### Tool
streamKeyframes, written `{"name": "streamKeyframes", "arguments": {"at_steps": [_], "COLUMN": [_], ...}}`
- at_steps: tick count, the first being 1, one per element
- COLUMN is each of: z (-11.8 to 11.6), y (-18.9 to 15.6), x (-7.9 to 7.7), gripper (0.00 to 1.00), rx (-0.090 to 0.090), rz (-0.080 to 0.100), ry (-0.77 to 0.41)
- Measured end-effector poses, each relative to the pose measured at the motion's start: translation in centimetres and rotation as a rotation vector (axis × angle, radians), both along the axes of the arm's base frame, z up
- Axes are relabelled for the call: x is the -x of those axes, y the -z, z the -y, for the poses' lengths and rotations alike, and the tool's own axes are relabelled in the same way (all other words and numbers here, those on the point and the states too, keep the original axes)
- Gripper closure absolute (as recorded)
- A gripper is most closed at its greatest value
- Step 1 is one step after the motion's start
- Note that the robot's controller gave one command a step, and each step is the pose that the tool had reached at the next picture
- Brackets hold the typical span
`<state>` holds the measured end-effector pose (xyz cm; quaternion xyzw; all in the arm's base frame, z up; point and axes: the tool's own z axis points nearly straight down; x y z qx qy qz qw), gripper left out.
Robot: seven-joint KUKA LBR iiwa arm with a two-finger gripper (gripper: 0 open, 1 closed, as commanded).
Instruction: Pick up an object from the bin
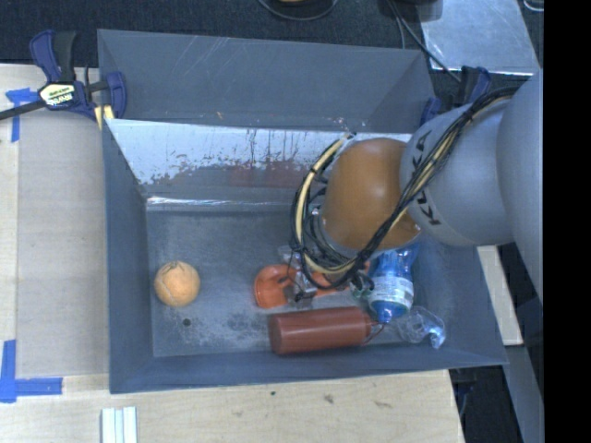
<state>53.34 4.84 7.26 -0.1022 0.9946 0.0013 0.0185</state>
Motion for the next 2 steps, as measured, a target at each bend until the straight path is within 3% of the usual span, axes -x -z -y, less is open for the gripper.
{"name": "streamKeyframes", "arguments": {"at_steps": [1, 2], "z": [0.0, -0.1], "y": [0.0, -9.7], "x": [0.0, 0.4], "gripper": [1.0, 1.0], "rx": [0.0, 0.001], "rz": [0.0, 0.003], "ry": [0.0, -0.033]}}
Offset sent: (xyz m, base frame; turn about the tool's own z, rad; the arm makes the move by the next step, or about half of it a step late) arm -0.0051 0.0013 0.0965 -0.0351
